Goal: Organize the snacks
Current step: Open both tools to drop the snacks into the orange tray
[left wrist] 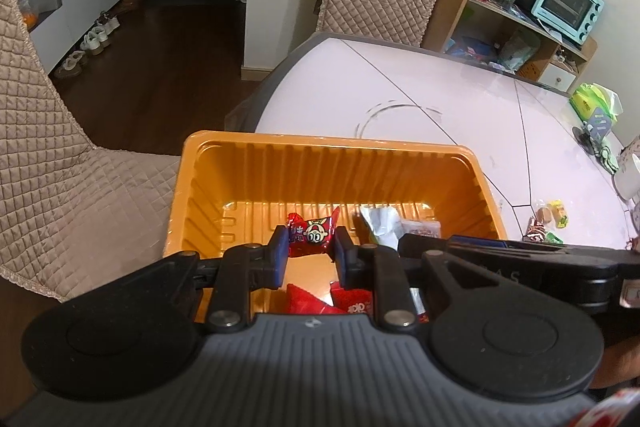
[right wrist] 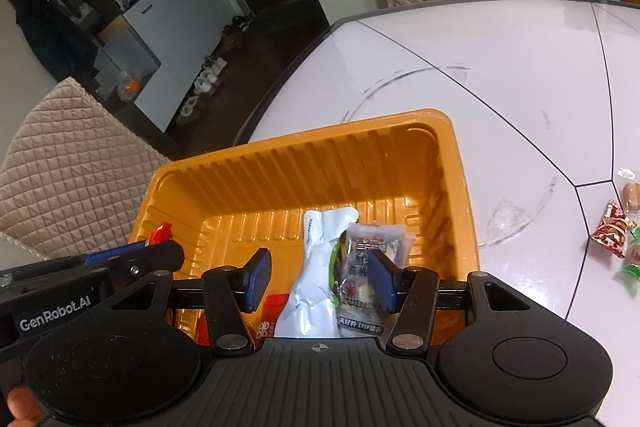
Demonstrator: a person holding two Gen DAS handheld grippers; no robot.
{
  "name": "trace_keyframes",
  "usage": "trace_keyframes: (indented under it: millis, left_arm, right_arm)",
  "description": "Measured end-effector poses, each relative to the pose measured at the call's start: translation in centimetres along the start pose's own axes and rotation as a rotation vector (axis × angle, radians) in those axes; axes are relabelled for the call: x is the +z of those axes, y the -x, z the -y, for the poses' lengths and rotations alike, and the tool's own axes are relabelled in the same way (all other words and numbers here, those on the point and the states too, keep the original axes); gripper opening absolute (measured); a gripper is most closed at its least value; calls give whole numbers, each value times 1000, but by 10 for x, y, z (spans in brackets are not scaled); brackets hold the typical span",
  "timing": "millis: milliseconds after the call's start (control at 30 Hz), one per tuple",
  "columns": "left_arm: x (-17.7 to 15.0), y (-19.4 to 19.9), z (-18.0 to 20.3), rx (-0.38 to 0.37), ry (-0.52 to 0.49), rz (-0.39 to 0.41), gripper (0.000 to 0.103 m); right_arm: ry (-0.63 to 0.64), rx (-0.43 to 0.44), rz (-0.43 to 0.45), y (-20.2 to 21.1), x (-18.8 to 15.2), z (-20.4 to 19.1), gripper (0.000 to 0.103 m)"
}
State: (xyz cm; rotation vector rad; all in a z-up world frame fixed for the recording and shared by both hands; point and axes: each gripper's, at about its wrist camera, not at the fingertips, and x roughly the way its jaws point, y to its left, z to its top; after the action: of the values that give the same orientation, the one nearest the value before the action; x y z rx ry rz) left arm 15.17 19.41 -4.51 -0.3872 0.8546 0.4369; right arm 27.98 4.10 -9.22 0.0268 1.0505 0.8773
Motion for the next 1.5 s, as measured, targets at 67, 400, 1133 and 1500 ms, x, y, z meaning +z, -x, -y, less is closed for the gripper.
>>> trace_keyframes:
  millis: [67, 400, 1133, 1500]
  left_arm:
    - [1, -2, 2, -1, -3, -3, 22]
    - [2, -5, 1, 3, 0, -9, 30]
    - [-28, 52, -9, 28, 28, 16, 46]
    - [-54, 83, 11, 28, -3, 15, 51]
  right_arm:
    - [4, -5, 2, 2, 0, 1, 54]
    - [35, -18, 2, 7, -3, 0, 54]
    - [132, -7, 41, 54, -34, -12, 69]
    - [123, 10, 55, 89, -54, -4, 74]
